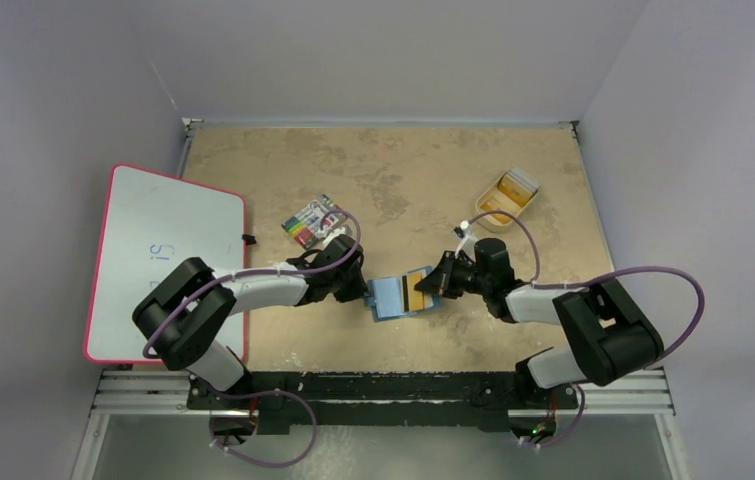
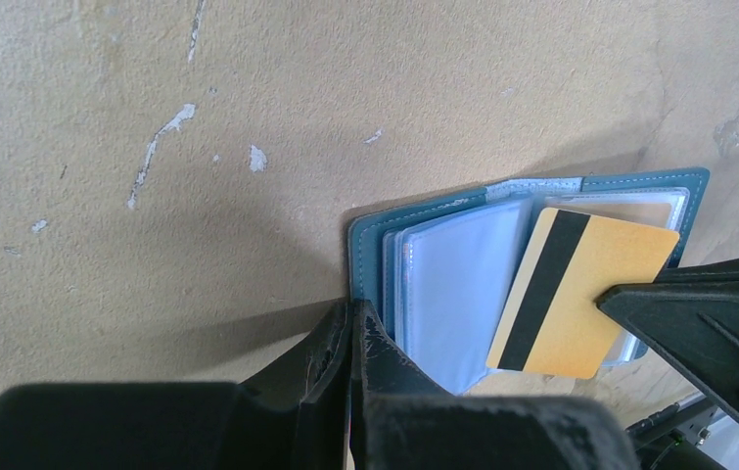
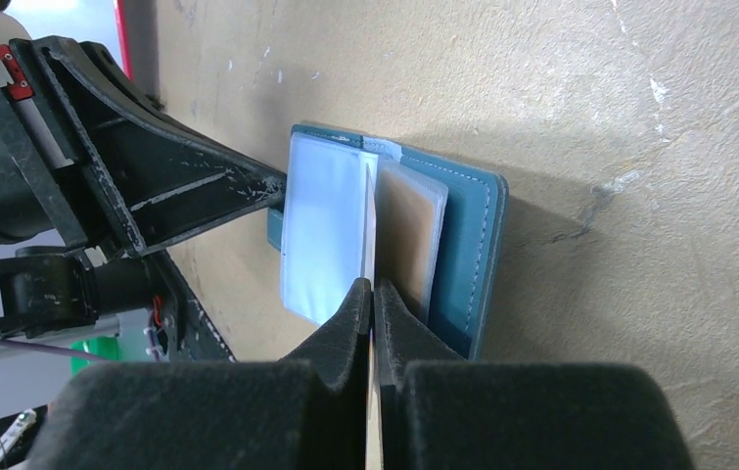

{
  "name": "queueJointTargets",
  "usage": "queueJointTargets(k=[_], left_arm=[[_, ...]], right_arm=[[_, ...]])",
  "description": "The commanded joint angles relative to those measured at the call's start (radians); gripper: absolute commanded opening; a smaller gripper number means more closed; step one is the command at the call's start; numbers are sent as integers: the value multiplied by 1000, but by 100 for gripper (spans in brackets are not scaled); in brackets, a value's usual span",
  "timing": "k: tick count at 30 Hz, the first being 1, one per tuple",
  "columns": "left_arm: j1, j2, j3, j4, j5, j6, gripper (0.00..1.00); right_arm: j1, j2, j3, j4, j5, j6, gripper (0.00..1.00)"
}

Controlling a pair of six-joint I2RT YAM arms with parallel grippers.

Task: Put the credit cards into the card holder
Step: Insert the credit card into the card holder.

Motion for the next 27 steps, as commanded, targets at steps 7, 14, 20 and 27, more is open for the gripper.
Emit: queueJointTargets(k=[7, 14, 20, 27], left_arm=[[-4, 0, -35, -34, -42, 1, 0], [-5, -4, -36, -33, -42, 1, 0], [-5, -4, -38, -35, -45, 1, 0], [-5, -8, -42, -36, -49, -1, 0]], right_arm=[[26, 41, 9, 42, 13, 10, 0], [39, 68, 22, 32, 17, 13, 0], [41, 49, 33, -10, 26, 9, 0], [40, -1, 20, -93, 100, 35, 0]])
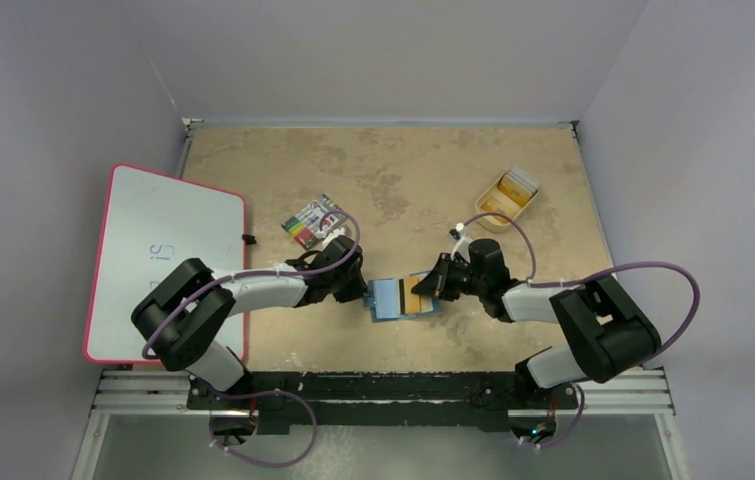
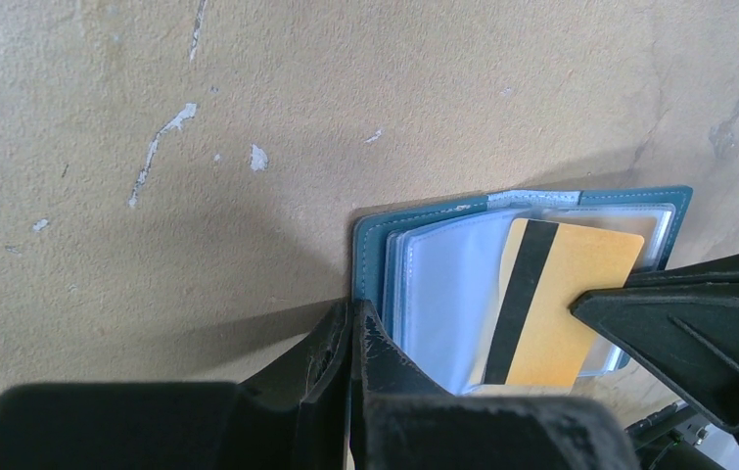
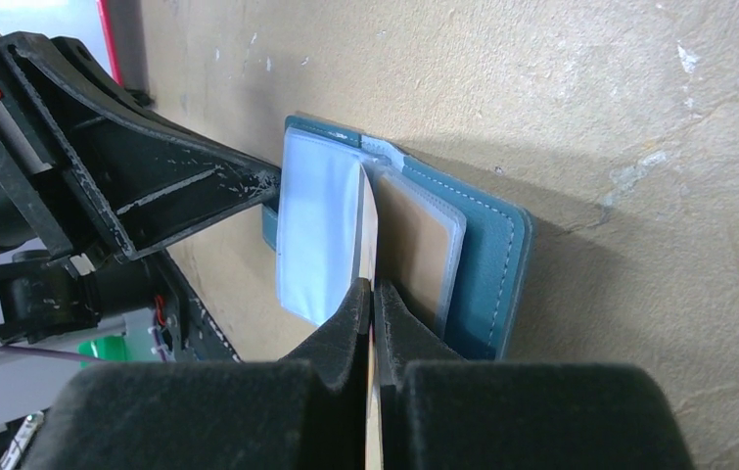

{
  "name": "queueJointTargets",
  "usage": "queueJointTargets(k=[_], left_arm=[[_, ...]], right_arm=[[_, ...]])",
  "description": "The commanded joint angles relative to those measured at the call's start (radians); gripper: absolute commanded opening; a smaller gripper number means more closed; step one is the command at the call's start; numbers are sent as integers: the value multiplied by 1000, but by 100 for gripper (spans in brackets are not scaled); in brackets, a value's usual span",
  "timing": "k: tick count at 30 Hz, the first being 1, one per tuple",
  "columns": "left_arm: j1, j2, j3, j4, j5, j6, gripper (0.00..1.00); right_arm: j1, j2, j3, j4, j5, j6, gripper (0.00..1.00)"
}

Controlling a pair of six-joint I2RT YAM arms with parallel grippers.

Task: Put the credit cards into the card holder
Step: Insert the credit card into the card holder.

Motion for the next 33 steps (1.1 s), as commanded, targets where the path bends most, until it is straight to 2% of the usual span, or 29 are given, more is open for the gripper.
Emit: queueJointTargets(k=[1, 8, 17, 33], left_arm=[[-5, -3, -29, -54, -46, 1, 0], [-5, -6, -29, -55, -48, 0, 0], [-4, -14, -32, -55, -48, -3, 0], [-5, -7, -25, -55, -50, -3, 0]], right_arm=[[7, -44, 2, -83, 92, 9, 0], [7, -74, -8, -103, 127, 15, 0], [10, -3, -7, -51, 71, 19, 0], [22, 42, 42, -104, 10, -16, 0]])
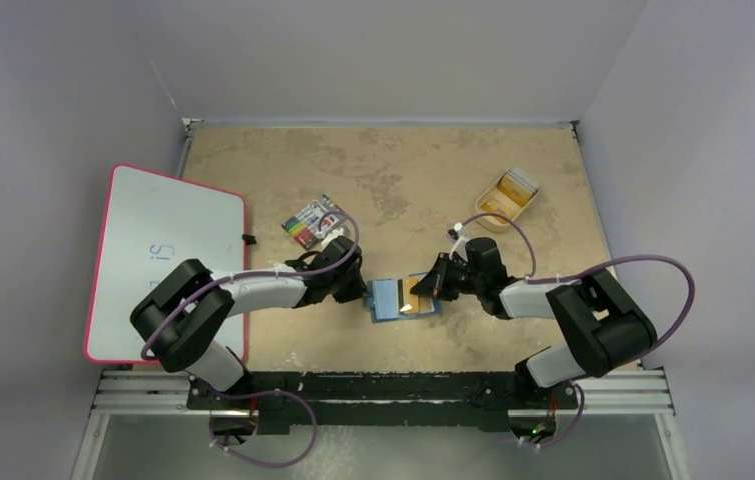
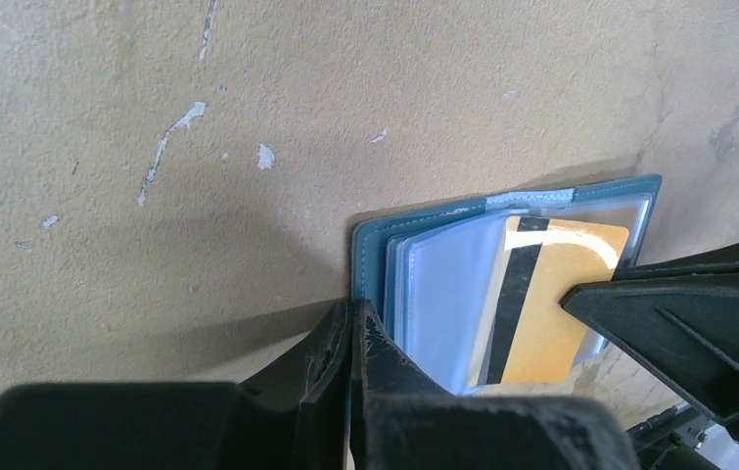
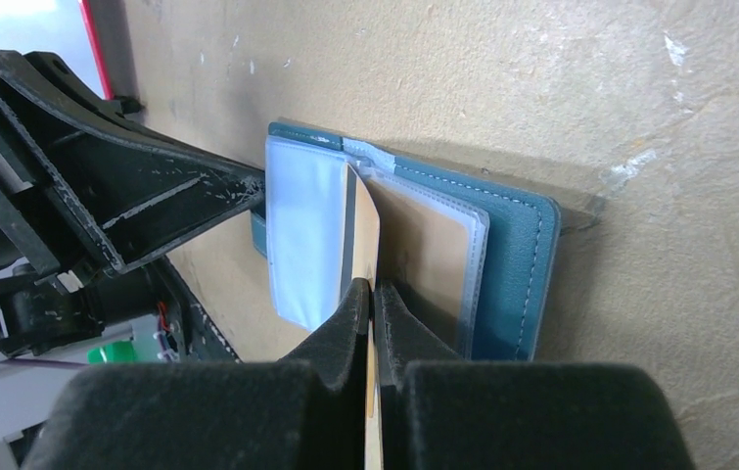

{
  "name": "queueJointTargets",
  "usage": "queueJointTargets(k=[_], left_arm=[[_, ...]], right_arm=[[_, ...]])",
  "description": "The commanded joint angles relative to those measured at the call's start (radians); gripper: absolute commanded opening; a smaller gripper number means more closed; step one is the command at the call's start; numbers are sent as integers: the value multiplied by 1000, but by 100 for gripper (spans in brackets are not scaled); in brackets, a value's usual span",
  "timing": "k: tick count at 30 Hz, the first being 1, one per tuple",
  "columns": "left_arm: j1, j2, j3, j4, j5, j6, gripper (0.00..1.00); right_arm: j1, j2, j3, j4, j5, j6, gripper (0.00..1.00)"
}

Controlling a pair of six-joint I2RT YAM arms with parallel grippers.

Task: Put the credit cards into the card holder
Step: Insert the credit card into the card holder.

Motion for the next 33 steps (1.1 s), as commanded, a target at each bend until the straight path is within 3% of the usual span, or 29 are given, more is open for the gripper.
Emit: queueJointTargets(k=[1, 8, 14, 18, 23, 29, 33], left_arm=[[-4, 0, -18, -56, -42, 3, 0], [-4, 0, -15, -62, -48, 2, 0], [-4, 3, -12, -74, -62, 6, 0], [-4, -1, -19, -64, -57, 2, 0], [-6, -16, -19, -65, -67, -7, 0], [4, -30, -14, -74, -106, -6, 0], [3, -42, -22, -61, -103, -13, 0]], right_arm=[[17, 29, 30, -68, -12, -47, 0], [40, 67, 69, -108, -28, -75, 0], [40, 2, 109, -280, 39, -133, 0], [39, 13, 119, -263, 21, -127, 0], [58, 55, 130, -166, -7, -69, 15], [59, -7, 244, -442, 107, -191, 30], [60, -56, 264, -503, 193, -211, 38]])
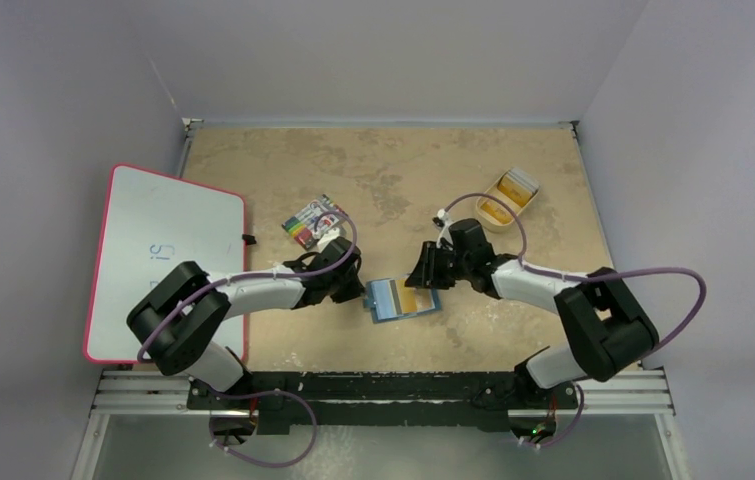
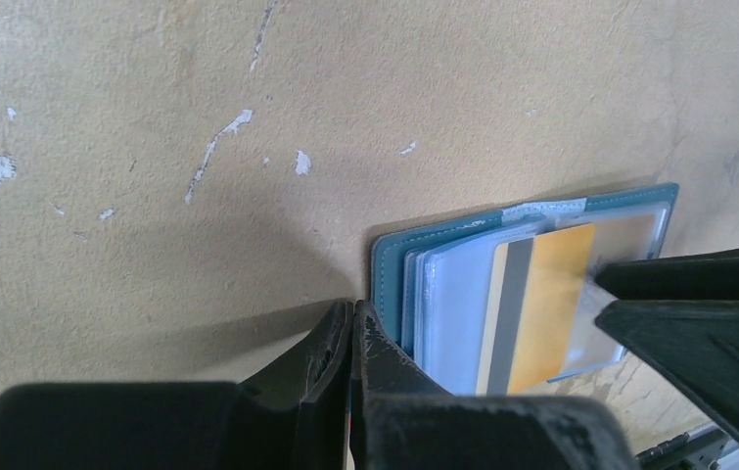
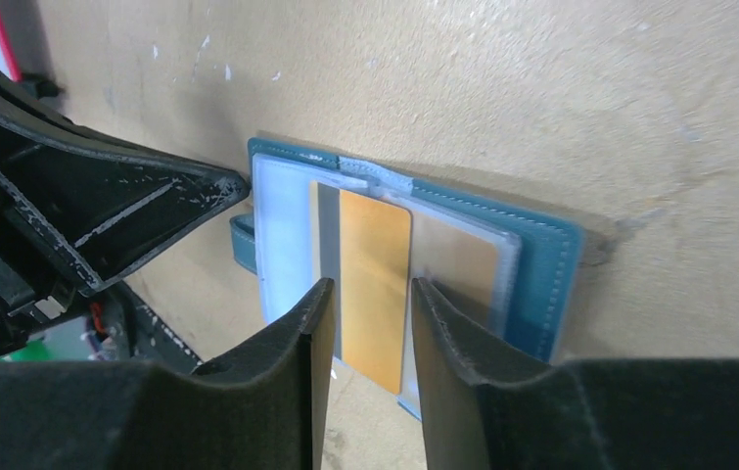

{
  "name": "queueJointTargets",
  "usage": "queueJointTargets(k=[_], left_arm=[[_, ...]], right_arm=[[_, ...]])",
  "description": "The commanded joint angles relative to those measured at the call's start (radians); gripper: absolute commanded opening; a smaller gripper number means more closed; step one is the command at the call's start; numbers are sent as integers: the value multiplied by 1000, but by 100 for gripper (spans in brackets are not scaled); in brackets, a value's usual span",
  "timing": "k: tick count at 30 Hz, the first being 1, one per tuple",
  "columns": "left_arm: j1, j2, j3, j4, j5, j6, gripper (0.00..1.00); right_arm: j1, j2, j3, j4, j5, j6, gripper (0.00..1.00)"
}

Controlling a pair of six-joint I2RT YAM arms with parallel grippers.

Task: Put the credit cards into the card holder
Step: Insert the credit card into the card holder.

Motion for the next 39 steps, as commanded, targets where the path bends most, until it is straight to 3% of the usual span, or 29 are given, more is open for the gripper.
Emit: queueJointTargets(k=[1, 19, 25, 39], left_arm=[[7, -32, -20, -36, -50, -4, 0], [5, -26, -22, -23, -27, 4, 0], [5, -20, -20, -22, -30, 4, 0], [5, 6, -16, -10, -36, 4, 0]], right_arm=[[2, -63, 26, -120, 97, -51, 39], [73, 7, -5, 22, 67, 58, 37], [121, 49, 14, 125, -7, 129, 34], [147, 81, 42, 203, -64, 134, 34]])
